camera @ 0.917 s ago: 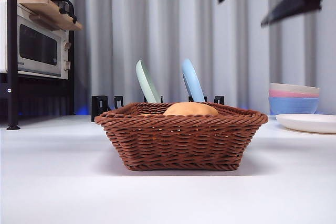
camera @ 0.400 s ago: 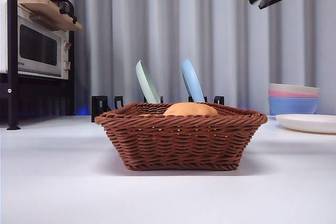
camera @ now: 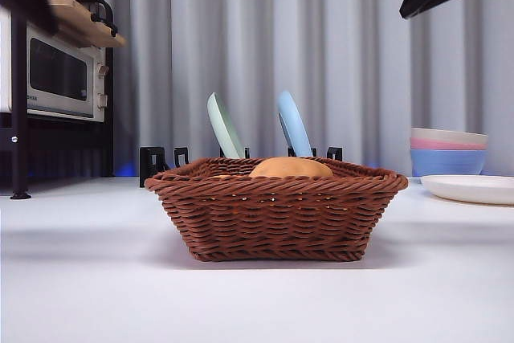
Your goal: Pick up the basket,pick up the corn from the table,pick up the potato from the table,pick up the cucumber from the table,put all items into the basket
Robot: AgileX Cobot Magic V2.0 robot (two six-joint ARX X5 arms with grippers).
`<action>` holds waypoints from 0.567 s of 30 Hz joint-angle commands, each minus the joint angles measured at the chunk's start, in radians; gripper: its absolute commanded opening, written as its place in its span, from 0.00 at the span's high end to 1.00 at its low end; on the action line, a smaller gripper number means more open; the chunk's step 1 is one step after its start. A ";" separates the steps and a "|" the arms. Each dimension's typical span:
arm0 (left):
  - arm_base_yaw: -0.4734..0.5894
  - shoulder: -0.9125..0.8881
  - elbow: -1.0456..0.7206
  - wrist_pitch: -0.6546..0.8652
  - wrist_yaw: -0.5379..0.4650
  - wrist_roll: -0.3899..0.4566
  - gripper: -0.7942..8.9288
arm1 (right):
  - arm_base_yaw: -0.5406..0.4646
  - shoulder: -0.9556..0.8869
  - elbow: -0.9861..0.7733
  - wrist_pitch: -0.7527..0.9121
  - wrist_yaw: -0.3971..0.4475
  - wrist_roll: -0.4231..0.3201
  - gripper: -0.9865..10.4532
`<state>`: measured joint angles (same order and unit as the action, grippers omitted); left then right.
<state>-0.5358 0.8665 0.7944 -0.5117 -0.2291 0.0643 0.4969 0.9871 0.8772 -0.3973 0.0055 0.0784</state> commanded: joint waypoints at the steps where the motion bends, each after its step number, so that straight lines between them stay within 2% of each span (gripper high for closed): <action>1: -0.003 -0.116 -0.165 0.101 0.029 -0.055 0.93 | 0.035 -0.060 -0.115 0.076 0.055 -0.009 0.93; 4: -0.003 -0.222 -0.274 0.169 0.072 -0.098 0.93 | 0.060 -0.129 -0.214 0.145 0.073 -0.001 0.93; 7: -0.003 -0.265 -0.291 0.156 0.073 -0.149 0.92 | 0.060 -0.144 -0.235 0.137 0.077 0.039 0.91; 9: -0.003 -0.268 -0.289 0.150 0.073 -0.149 0.92 | 0.055 -0.144 -0.235 0.137 0.080 0.061 0.91; 17: -0.003 -0.248 -0.289 0.151 0.074 -0.149 0.92 | 0.053 -0.144 -0.235 0.134 0.079 0.061 0.91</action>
<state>-0.5373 0.6197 0.5053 -0.3687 -0.1608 -0.0731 0.5499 0.8436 0.6464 -0.2684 0.0818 0.1276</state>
